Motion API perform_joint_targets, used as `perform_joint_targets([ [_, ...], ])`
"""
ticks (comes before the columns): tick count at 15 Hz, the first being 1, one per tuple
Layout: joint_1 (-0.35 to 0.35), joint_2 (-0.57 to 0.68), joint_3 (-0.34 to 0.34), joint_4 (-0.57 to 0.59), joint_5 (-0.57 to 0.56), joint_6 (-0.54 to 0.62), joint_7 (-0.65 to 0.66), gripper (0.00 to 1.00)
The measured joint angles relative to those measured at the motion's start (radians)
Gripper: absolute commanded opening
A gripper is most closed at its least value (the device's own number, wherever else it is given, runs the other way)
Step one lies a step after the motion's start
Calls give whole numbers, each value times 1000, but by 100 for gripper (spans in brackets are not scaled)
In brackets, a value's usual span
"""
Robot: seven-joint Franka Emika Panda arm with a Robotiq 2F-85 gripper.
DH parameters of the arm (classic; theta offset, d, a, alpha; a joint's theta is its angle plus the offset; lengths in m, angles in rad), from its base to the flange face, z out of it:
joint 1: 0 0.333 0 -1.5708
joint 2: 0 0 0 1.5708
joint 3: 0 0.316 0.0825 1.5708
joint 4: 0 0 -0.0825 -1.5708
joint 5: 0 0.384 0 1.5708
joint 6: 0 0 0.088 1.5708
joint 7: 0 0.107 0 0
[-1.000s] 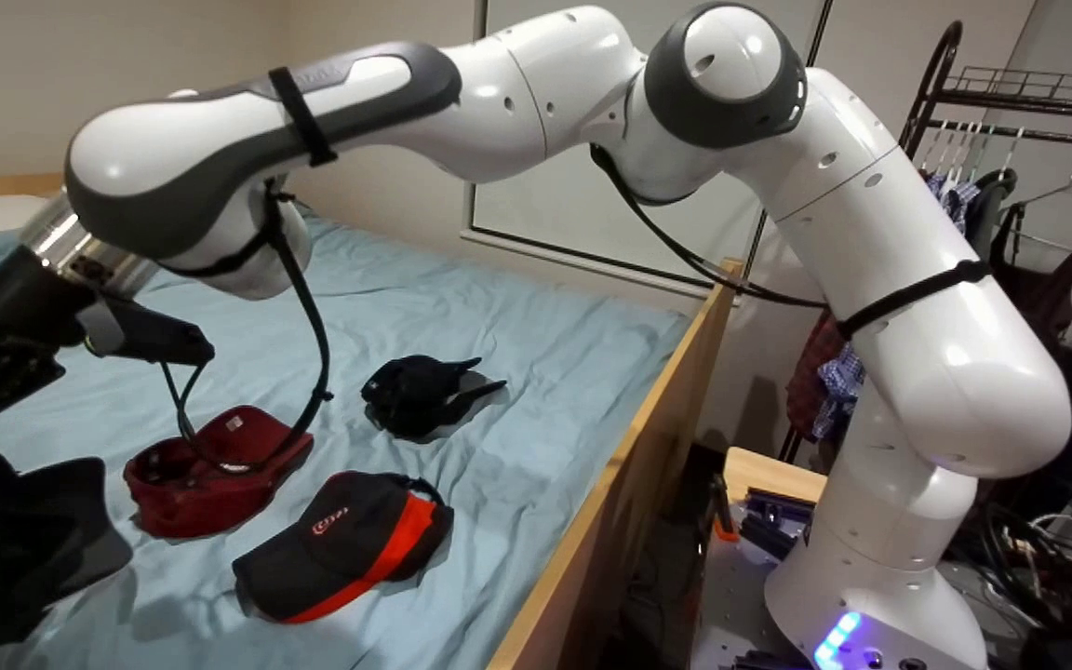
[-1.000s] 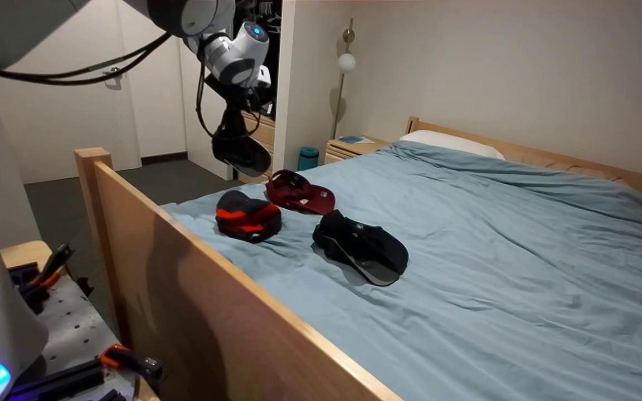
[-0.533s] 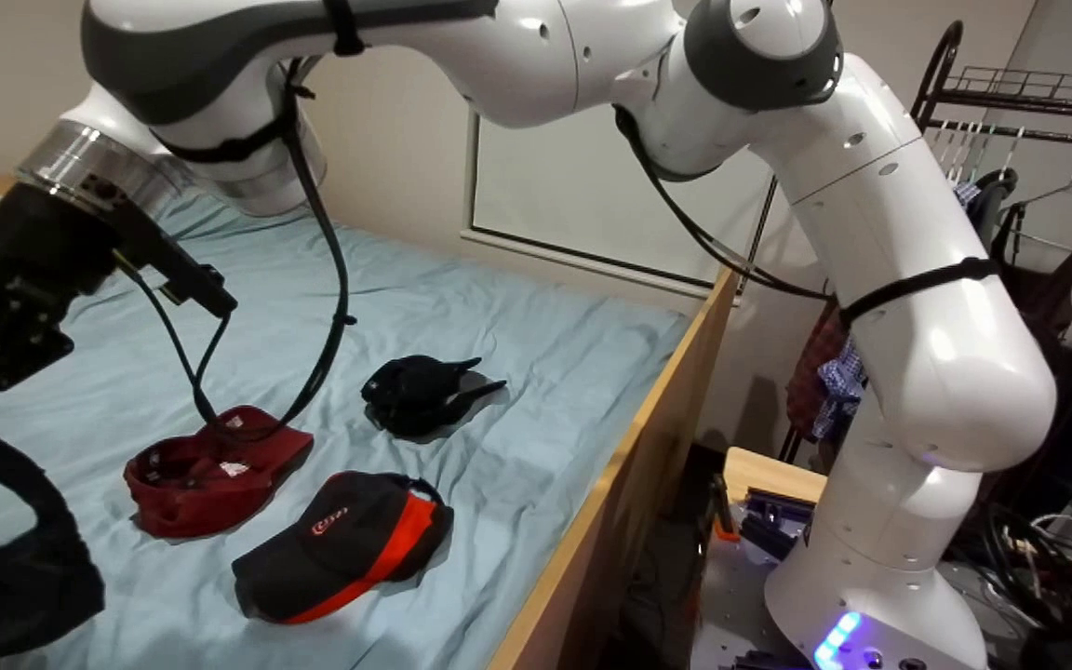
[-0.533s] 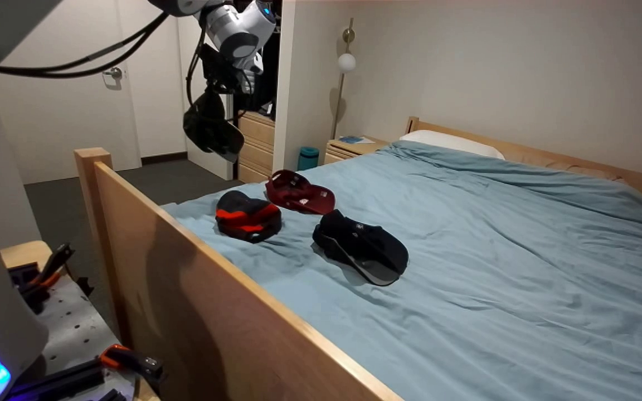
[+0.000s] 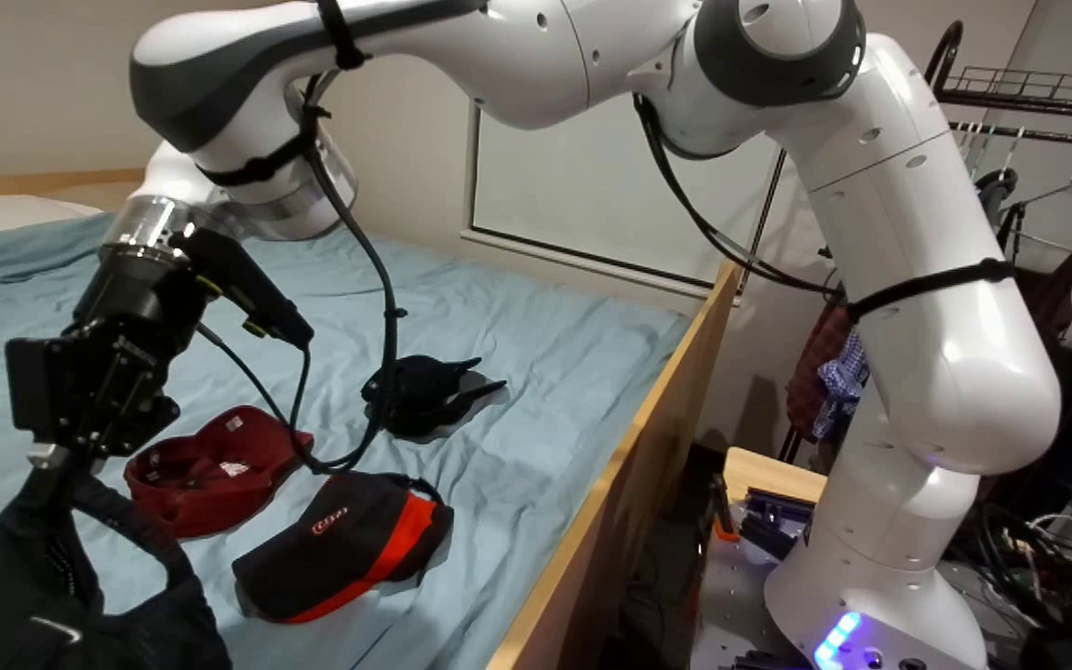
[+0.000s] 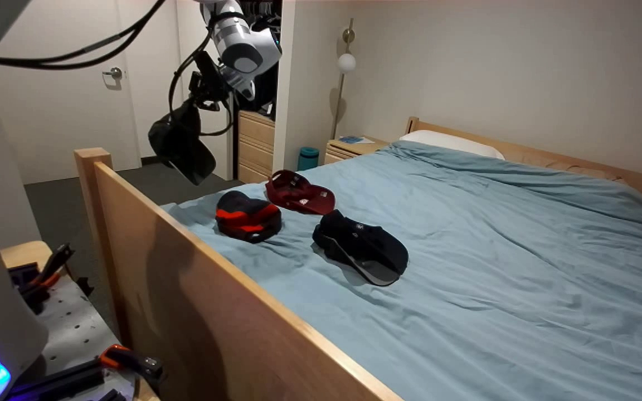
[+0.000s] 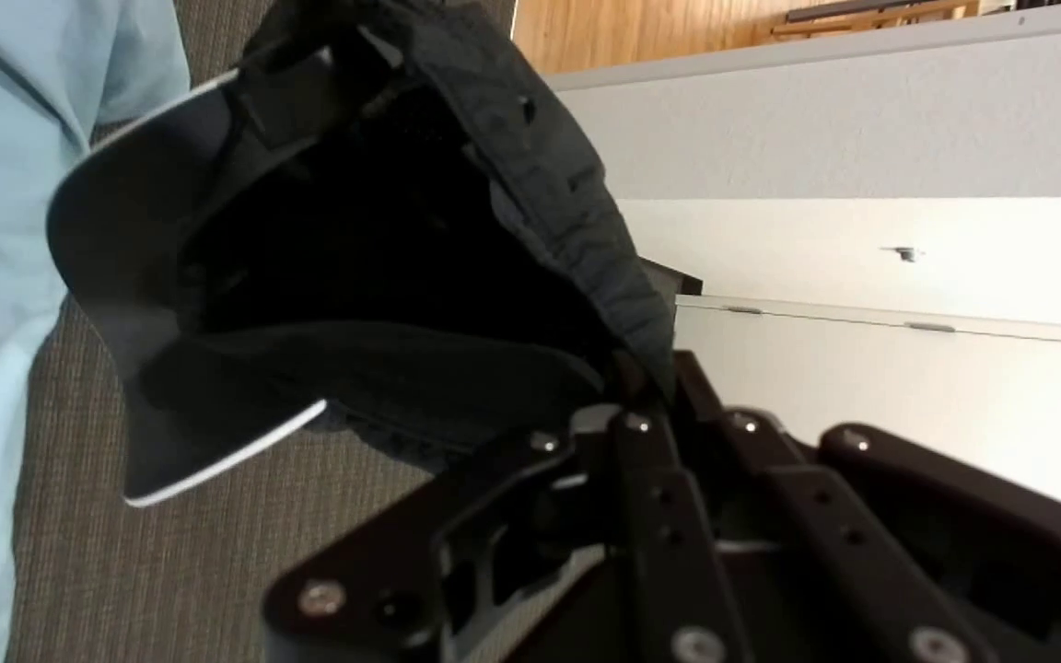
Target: Turn the caps over and pile 2 of them on top of each other
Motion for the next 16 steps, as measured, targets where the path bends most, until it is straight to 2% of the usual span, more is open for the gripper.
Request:
perform_joint_targets([
  [5,83,-82,-182,-62,124,-80,6,5],
  [9,144,-154,-340,-140,186,-86,27,5],
  [16,158,-180,-504,-230,286,-58,28,5],
])
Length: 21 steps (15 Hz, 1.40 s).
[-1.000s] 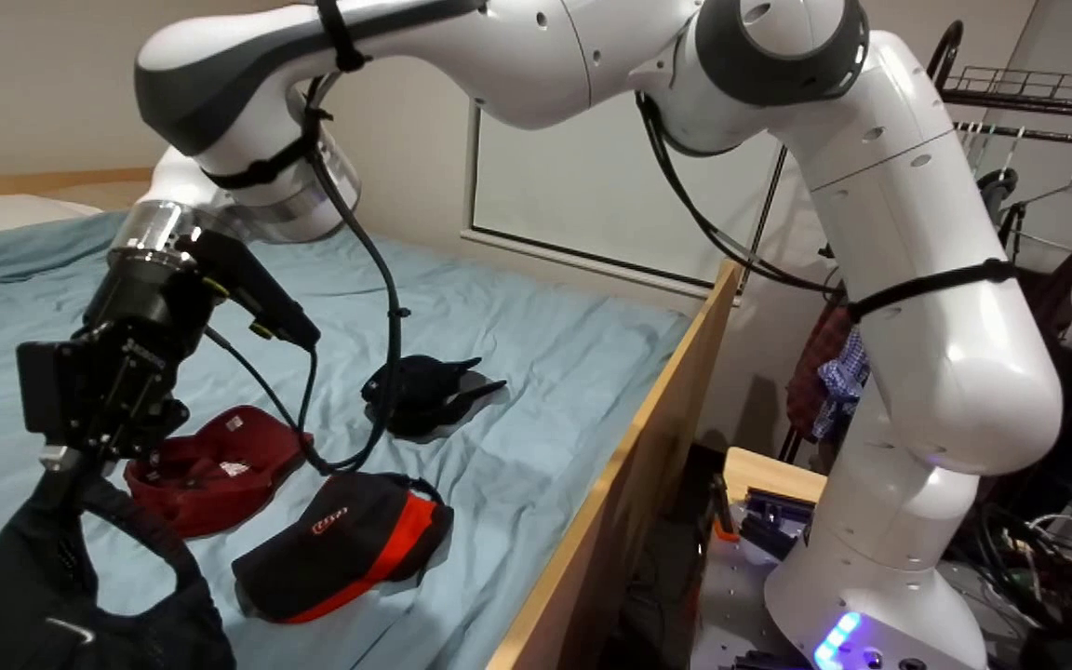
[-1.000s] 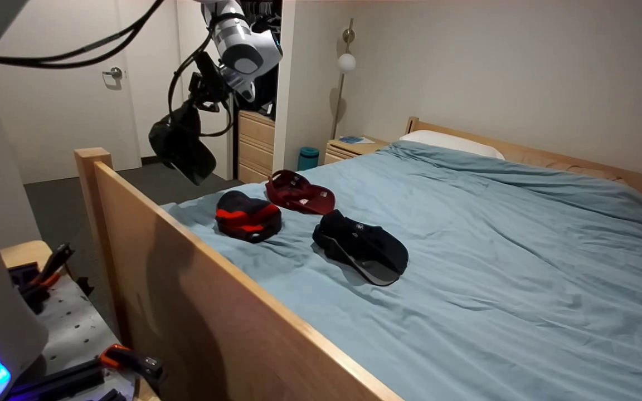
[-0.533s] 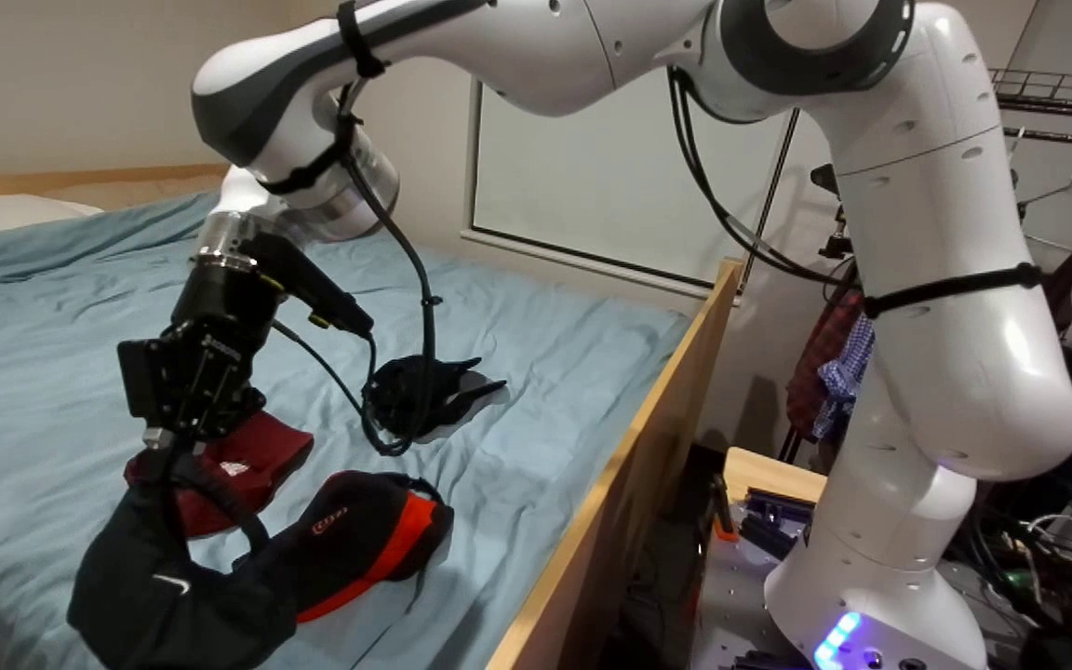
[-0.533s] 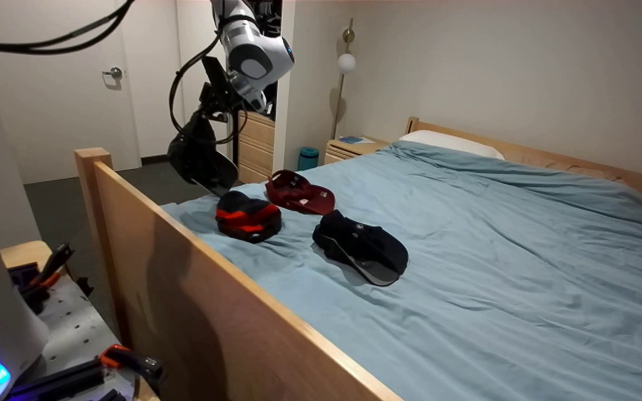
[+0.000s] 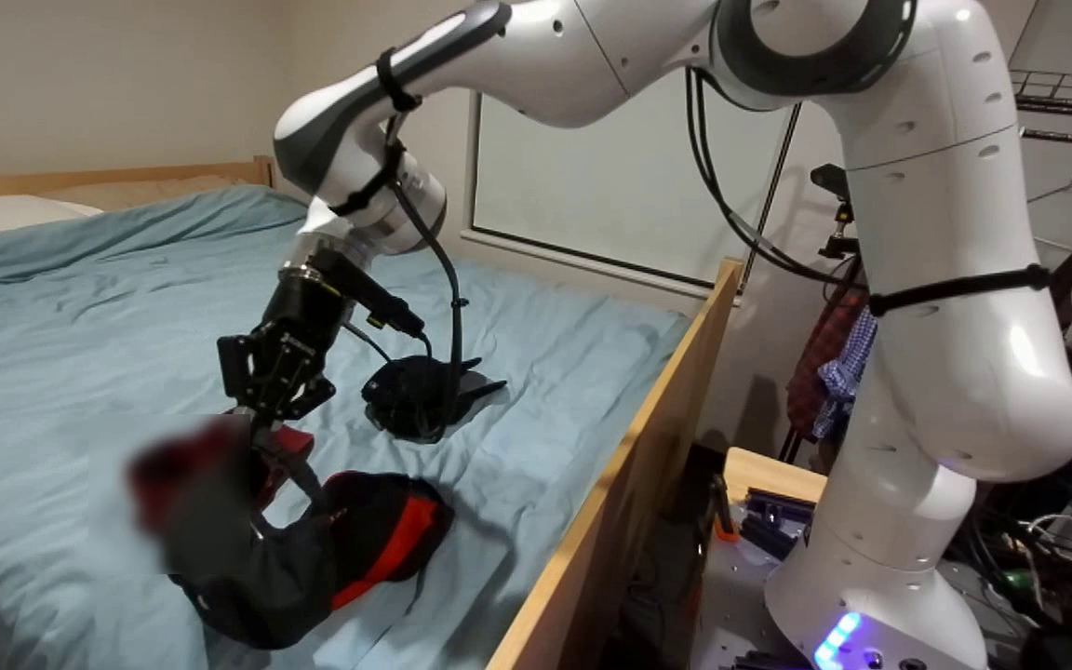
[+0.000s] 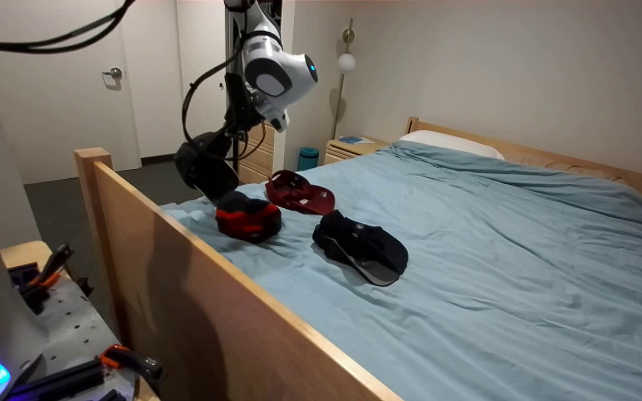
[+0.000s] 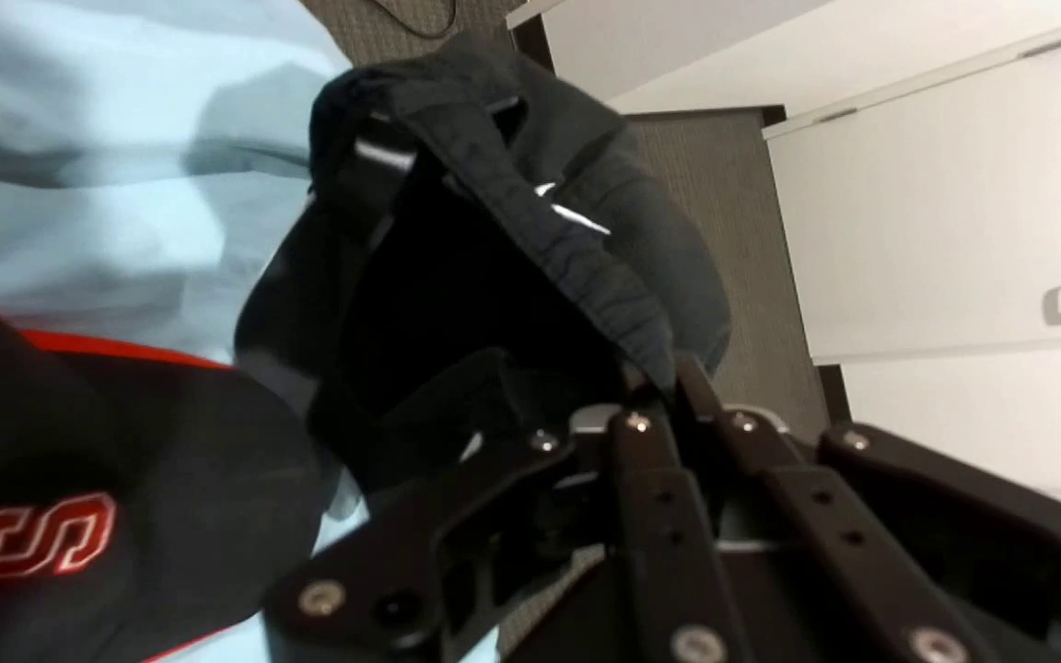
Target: Turn the caps over and pile 2 of them on top of each other
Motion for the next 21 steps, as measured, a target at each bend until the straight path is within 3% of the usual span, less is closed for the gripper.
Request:
perform_joint_targets([
  [5,12,-3,-94,-40,-69,139,0,5],
  [13,24,-32,-157,-152,-313,297,37,5],
  [21,24,-84,-199,-274,-499,331,181,6],
])
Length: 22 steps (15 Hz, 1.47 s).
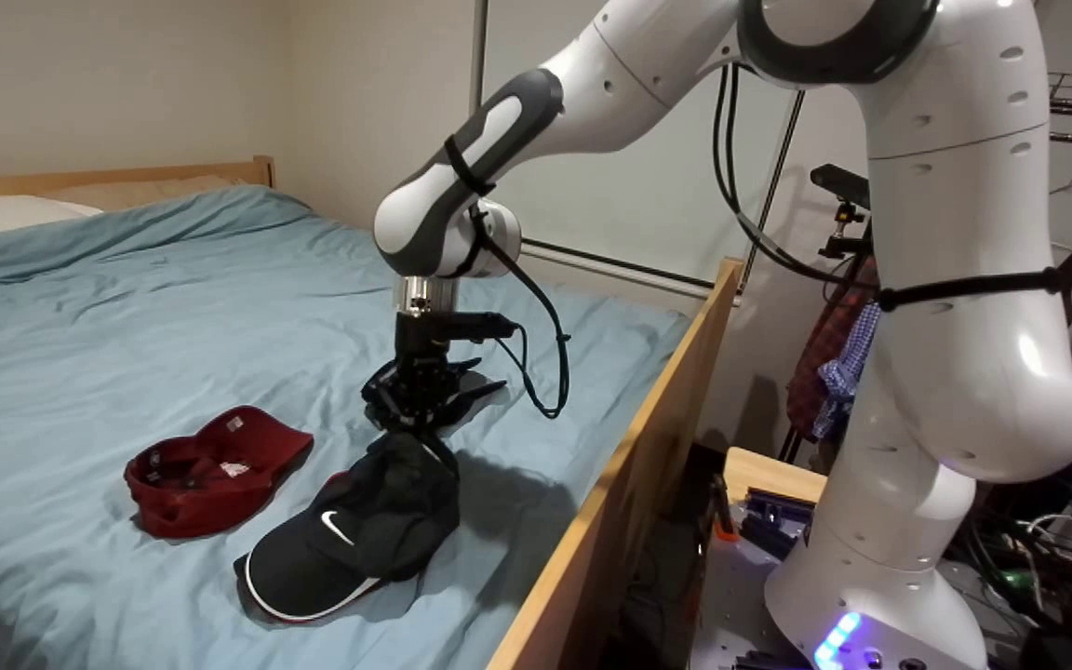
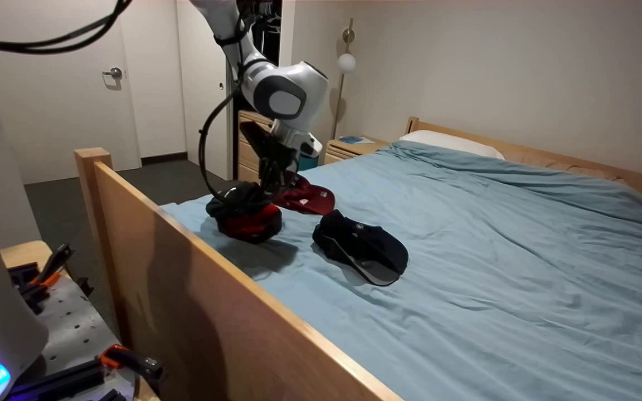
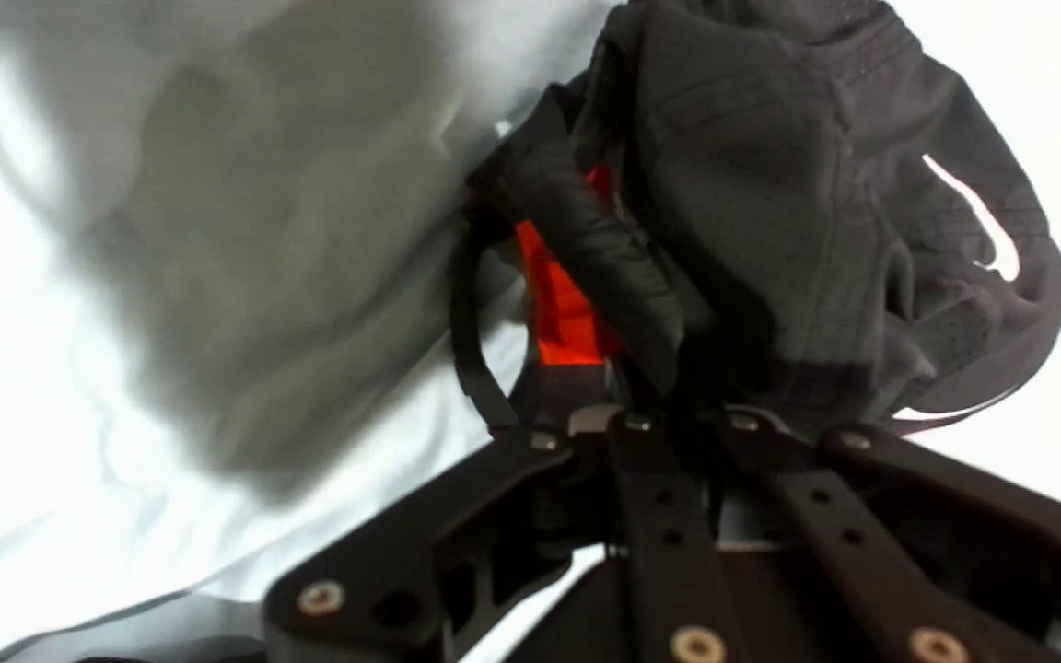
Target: Turn the caps over and pile 2 of them on top of each other
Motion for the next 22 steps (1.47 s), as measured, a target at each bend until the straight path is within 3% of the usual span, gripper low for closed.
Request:
perform_joint_targets([
  [1,0,0,-5,-8,-16,0,12,33],
  [3,0,5,-9,-15,-42,2,33,35],
  [5,0,11,-7,-16,-45,38,40,47],
  [9,10,8,4,-13,-45,272,79,73],
  [12,54,0,4,-1,-81,449,146,94],
  [14,99,0,13,21,-98,520,193,100],
  [18,175,42,63,118,-117,530,222,100],
  [22,259,161,33,291,-239,431,283,100],
])
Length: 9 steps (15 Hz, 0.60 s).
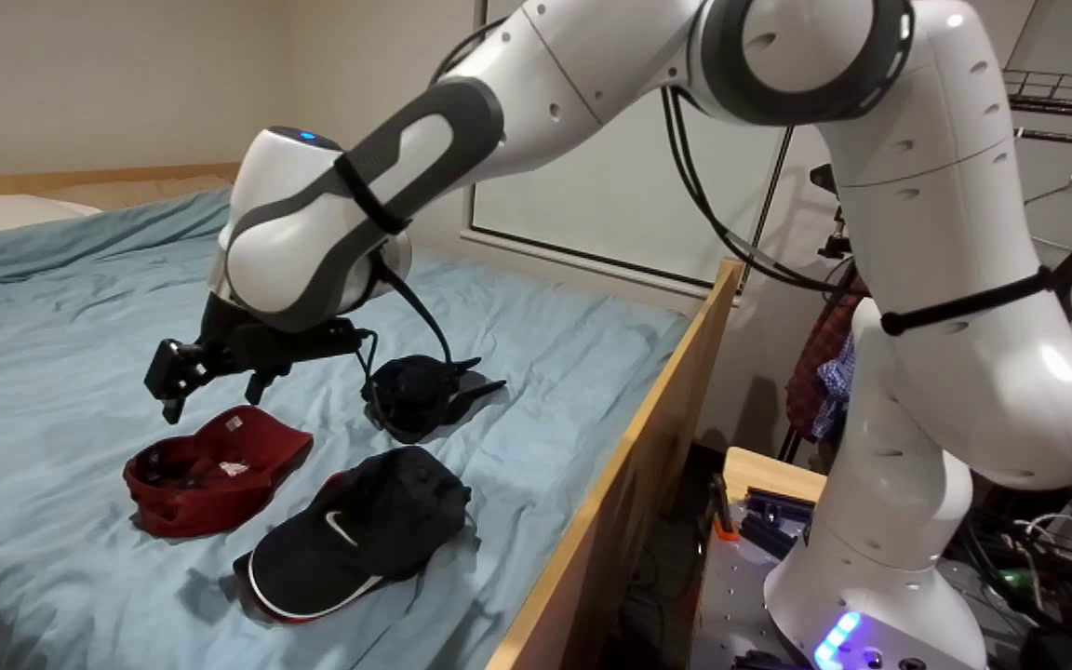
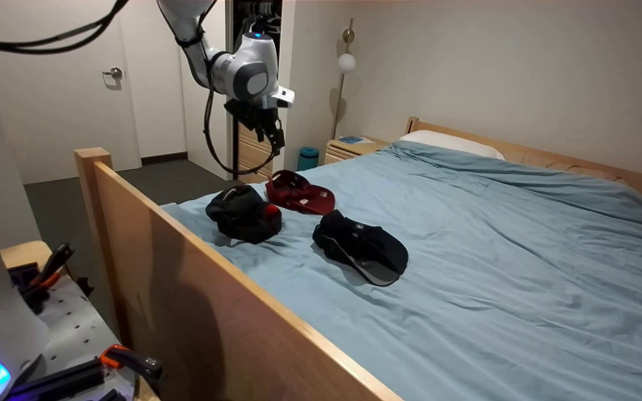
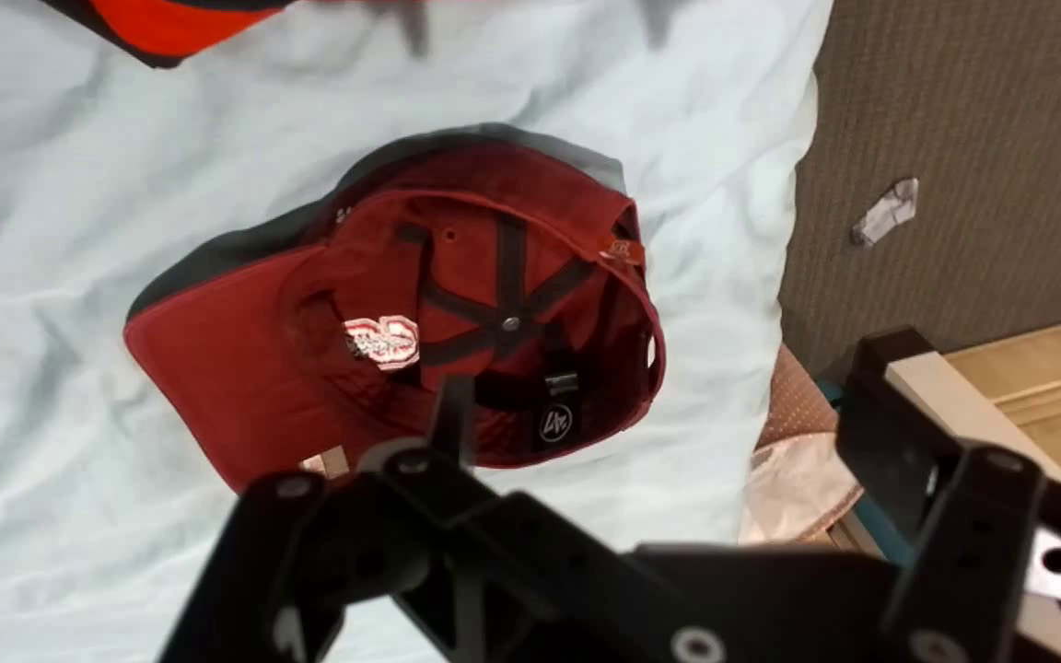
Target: Turn the caps over and pile 2 of them on top of each other
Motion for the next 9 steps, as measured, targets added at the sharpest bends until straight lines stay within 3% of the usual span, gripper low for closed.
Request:
perform_joint_targets([
  [5,37,187,-32,287,-94,-216,14,100],
  [9,37,225,-32,341,-96,-233,14,100],
])
